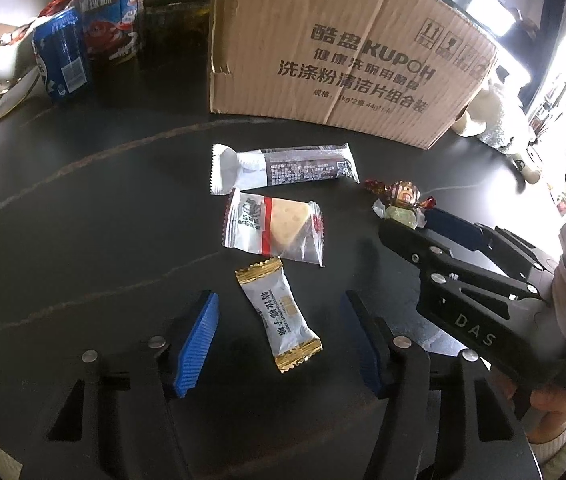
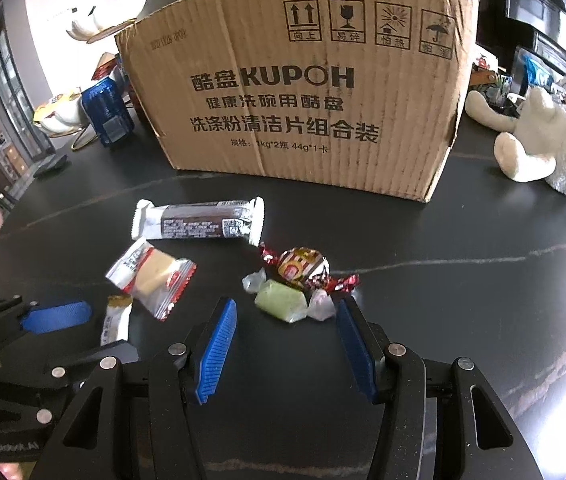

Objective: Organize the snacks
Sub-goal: 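Grasp the gold-wrapped candy with the left gripper while the right gripper grasps the green candy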

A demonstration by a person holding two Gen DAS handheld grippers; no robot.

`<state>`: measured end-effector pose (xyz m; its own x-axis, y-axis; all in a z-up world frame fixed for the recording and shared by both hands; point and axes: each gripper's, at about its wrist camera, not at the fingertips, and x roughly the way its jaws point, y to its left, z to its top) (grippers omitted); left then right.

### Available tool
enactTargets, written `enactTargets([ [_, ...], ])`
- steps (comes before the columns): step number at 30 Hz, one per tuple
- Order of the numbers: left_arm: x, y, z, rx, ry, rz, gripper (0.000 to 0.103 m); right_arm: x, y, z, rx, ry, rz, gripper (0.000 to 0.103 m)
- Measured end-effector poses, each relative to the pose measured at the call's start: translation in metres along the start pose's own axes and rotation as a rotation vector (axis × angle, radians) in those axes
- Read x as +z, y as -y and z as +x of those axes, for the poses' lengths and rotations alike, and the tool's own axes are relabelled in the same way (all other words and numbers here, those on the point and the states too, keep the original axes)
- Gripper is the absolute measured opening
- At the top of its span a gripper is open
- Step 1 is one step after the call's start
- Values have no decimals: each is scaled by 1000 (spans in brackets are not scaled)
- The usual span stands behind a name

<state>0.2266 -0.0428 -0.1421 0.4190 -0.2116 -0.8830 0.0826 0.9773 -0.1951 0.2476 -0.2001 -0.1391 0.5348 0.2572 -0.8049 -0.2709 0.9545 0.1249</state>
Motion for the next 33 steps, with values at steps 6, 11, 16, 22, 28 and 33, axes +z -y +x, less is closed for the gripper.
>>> enactTargets([
  [6, 1, 1, 2, 11, 0, -3, 49, 1, -5, 2, -36, 12, -28, 41],
  [11, 0, 1, 2, 20, 5, 2, 30, 0, -5, 2, -39, 19, -25, 31],
  [16, -1, -1, 2, 27, 15, 10, 21, -3, -7, 0, -36, 21, -23, 29],
  [22, -3, -2, -1, 19, 18, 9, 20, -11, -13, -9, -17, 15, -22, 28],
  [28, -3, 0, -17, 10, 53, 17, 20, -12, -22, -24, -1, 32, -27, 28],
  [33, -3, 2, -35, 2, 91, 29, 20, -11, -28, -40, 6, 52, -25, 28],
])
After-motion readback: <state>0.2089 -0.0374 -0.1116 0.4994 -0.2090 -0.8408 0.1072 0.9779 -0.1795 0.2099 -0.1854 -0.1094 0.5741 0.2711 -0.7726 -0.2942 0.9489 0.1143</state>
